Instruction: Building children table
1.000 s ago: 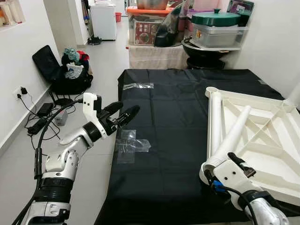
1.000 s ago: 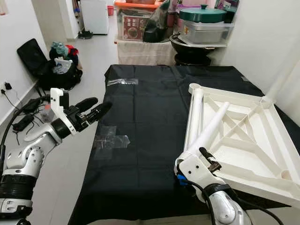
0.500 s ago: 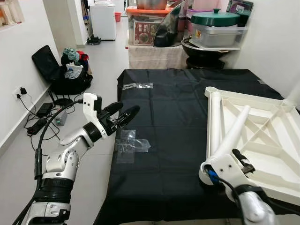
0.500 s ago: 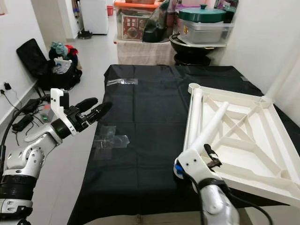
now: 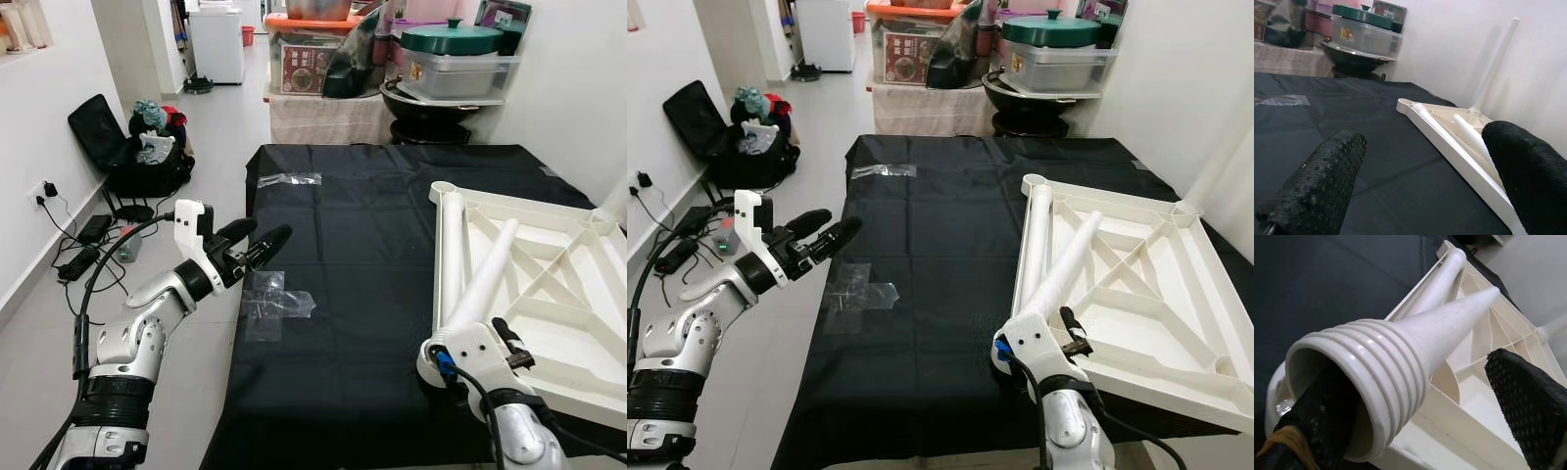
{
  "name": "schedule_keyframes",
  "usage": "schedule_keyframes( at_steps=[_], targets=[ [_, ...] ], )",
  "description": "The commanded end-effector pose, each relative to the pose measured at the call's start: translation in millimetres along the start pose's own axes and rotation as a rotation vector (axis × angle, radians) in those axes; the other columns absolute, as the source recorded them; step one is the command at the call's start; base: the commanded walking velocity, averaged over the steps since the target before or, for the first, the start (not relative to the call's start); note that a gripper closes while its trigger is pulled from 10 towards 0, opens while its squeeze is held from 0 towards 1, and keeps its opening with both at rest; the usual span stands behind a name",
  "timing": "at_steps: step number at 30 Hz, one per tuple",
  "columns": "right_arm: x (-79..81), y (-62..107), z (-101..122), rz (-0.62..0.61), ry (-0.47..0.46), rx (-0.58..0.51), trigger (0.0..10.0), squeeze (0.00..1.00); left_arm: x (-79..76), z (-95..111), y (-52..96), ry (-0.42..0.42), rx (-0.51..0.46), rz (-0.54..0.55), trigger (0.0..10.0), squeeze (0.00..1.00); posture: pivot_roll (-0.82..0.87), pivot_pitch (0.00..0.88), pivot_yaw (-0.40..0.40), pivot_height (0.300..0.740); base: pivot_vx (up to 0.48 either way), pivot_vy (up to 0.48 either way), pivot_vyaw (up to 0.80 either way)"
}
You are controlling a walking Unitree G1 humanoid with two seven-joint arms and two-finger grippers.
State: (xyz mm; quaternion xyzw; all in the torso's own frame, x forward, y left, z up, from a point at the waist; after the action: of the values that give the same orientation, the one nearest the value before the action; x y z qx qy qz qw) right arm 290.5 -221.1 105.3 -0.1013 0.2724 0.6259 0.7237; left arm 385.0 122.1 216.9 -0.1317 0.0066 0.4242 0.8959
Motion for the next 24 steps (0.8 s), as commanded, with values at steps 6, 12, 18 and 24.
schedule_keyframes(
  at_steps=[6, 12, 18, 24],
  targets=[
    [-9.4, -7.4, 0.6, -0.071, -0.059, -0.008, 0.0, 1.0, 0.9, -2.3, -1.1, -0.009, 0.003, 0.013, 10.0, 0.0, -0.02, 0.0, -0.043, 0.74, 0.0, 0.0, 0.0],
    [-11.8, -12.6, 7.9, -0.099, -0.117, -0.03, 0.0, 0.77, 3.4, -2.8, -2.1, -0.015, 0.007, 0.026, 10.0, 0.0, -0.02, 0.0, -0.041, 0.74, 0.0, 0.0, 0.0],
    [-4.9, -12.6, 4.0, -0.077, -0.166, -0.007, 0.0, 0.0, 3.7, -3.2, -2.0, -0.013, 0.01, 0.026, 10.0, 0.0, -0.01, 0.0, -0.042, 0.74, 0.0, 0.0, 0.0],
    [0.6, -12.4, -4.4, -0.043, -0.172, 0.031, 0.0, 0.0, 4.4, -3.0, -2.1, -0.016, 0.01, 0.027, 10.0, 0.0, -0.01, 0.0, -0.044, 0.74, 0.0, 0.0, 0.0]
  ],
)
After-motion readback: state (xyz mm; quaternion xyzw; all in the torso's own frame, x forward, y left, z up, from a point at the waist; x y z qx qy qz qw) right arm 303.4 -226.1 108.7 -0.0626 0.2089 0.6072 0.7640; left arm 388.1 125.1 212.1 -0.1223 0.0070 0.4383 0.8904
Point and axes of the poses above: a point about 5 cm out from each wrist's last joint towards the gripper, its own y axis pointing back from the gripper into the wrist, its own z axis along the axis of the wrist's last joint, x = y × z, the point moved 6 cm from there along -y, pointing out of the wrist towards the gripper, and after that the axes turned 5 degrees about -y, right-handed, at the moved point
